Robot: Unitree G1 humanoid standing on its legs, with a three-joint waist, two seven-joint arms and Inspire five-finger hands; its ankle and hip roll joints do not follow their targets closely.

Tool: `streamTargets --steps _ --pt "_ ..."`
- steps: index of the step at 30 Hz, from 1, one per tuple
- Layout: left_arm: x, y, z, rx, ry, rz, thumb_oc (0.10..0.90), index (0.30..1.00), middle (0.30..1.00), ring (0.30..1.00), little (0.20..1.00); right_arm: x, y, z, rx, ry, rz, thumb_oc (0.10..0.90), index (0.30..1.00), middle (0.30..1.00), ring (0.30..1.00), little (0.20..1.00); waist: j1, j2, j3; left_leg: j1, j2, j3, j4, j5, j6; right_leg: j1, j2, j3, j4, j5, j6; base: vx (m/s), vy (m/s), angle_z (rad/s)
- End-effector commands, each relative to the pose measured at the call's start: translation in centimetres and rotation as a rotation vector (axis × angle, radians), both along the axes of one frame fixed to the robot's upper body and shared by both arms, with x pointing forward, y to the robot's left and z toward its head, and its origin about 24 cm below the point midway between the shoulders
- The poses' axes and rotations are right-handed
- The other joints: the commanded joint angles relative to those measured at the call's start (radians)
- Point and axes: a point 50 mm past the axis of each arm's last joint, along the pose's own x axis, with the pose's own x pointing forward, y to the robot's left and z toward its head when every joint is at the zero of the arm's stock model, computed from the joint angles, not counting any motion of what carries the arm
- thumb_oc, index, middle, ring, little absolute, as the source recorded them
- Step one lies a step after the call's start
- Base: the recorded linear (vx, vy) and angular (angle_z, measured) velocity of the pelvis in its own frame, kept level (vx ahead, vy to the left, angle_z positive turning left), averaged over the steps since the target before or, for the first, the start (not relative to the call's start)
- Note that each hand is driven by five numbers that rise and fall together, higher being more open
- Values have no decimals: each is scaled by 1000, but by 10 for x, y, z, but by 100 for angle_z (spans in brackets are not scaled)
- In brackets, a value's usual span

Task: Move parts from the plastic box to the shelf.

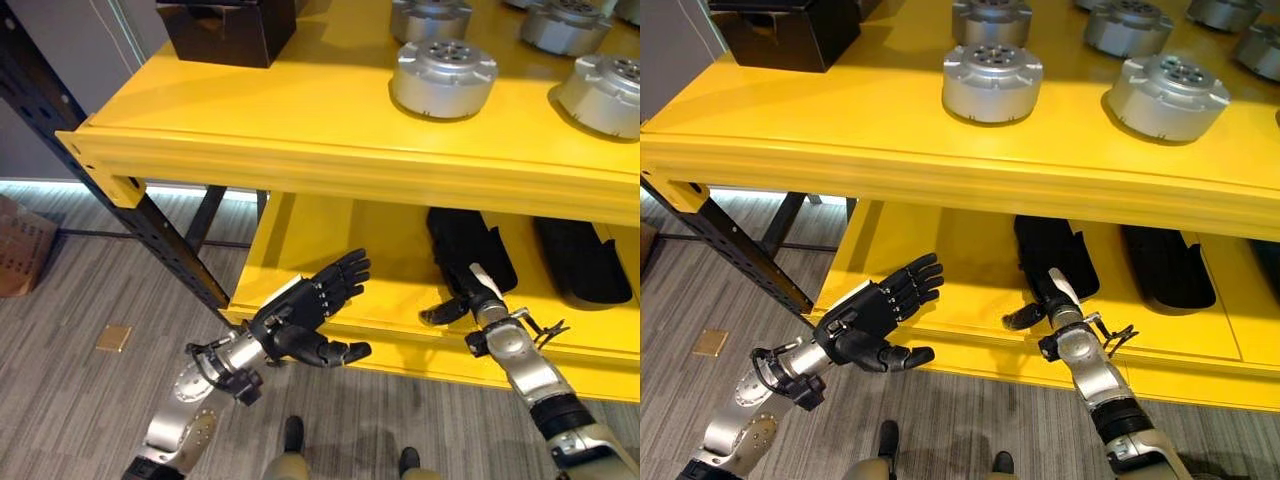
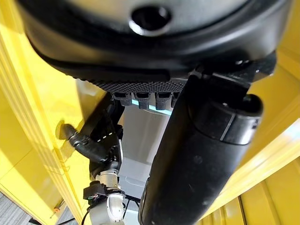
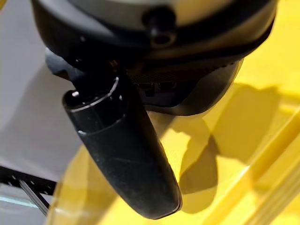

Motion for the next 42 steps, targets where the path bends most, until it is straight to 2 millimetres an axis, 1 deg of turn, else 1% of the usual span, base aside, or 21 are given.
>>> streamTargets --steps 1,4,5,9,13,16,21,24,29,35,39,41,42 --pt "5 -18 46 -141 -223 -61 900 1000 1000 1000 1000 29 11 49 61 -196 9 900 1000 1000 1000 1000 33 7 -39 73 60 52 18 -115 0 -68 -9 55 128 -76 -46 0 0 0" --pt "6 -19 46 -144 -220 -61 900 1000 1000 1000 1000 31 15 55 76 -219 16 900 1000 1000 1000 1000 33 9 -40 75 59 51 17 -115 0 -66 -9 57 129 -76 -47 0 0 0" --pt "6 -20 46 -147 -216 -61 900 1000 1000 1000 1000 33 19 59 95 -231 21 900 1000 1000 1000 1000 34 11 -42 75 58 49 19 -116 0 -66 -9 58 130 -77 -47 0 0 0" --pt "6 -21 45 -147 -210 -63 900 1000 1000 1000 1000 35 23 65 111 -252 23 900 1000 1000 1000 1000 35 11 -46 77 57 47 18 -116 -1 -65 -9 59 130 -78 -47 0 0 0" --pt "6 -22 45 -153 -209 -65 900 1000 1000 1000 1000 35 31 72 116 -281 56 900 1000 1000 1000 1000 38 10 -47 77 56 44 17 -115 -1 -64 -9 58 129 -77 -47 0 0 0" --pt "5 -22 45 -156 -214 -66 900 1000 1000 1000 1000 34 33 75 97 -306 47 900 1000 1000 1000 1000 36 9 -46 75 55 47 17 -114 -1 -65 -10 60 127 -75 -47 0 0 0" --pt "5 -23 46 -157 -214 -61 900 1000 1000 1000 1000 35 30 77 92 -328 11 900 1000 1000 1000 1000 36 10 -49 76 56 47 15 -114 -2 -67 -8 60 128 -75 -47 0 0 0" --pt "5 -23 46 -158 -211 -61 900 1000 1000 1000 1000 34 30 77 114 -331 7 900 1000 1000 1000 1000 36 11 -51 77 56 46 13 -114 -3 -65 -8 60 126 -75 -46 0 0 0" --pt "4 -24 44 -157 -206 -75 900 1000 1000 1000 1000 36 35 81 183 -349 15 900 1000 1000 1000 1000 38 13 -52 80 56 46 12 -114 -3 -62 -7 59 124 -77 -48 0 0 0" --pt "5 -26 45 -163 -206 -76 900 1000 1000 1000 1000 38 36 84 213 -362 0 900 1000 1000 1000 1000 40 15 -55 83 56 44 11 -115 -4 -57 -9 57 124 -78 -48 0 0 0" --pt "4 -24 43 -164 -198 -74 900 1000 1000 1000 1000 39 37 86 244 -368 -2 900 1000 1000 1000 1000 42 16 -60 87 55 44 8 -115 -4 -55 -9 56 122 -77 -48 0 0 0" --pt "4 -25 42 -163 -197 -77 900 1000 1000 1000 1000 39 38 86 250 -373 6 900 1000 1000 1000 1000 42 16 -60 87 55 44 8 -114 -4 -55 -9 56 123 -77 -48 0 0 0" --pt "4 -26 43 -167 -196 -81 900 1000 1000 1000 1000 39 42 90 258 -378 16 900 1000 1000 1000 1000 43 17 -59 86 54 42 10 -114 -4 -57 -9 57 124 -77 -48 0 0 0"
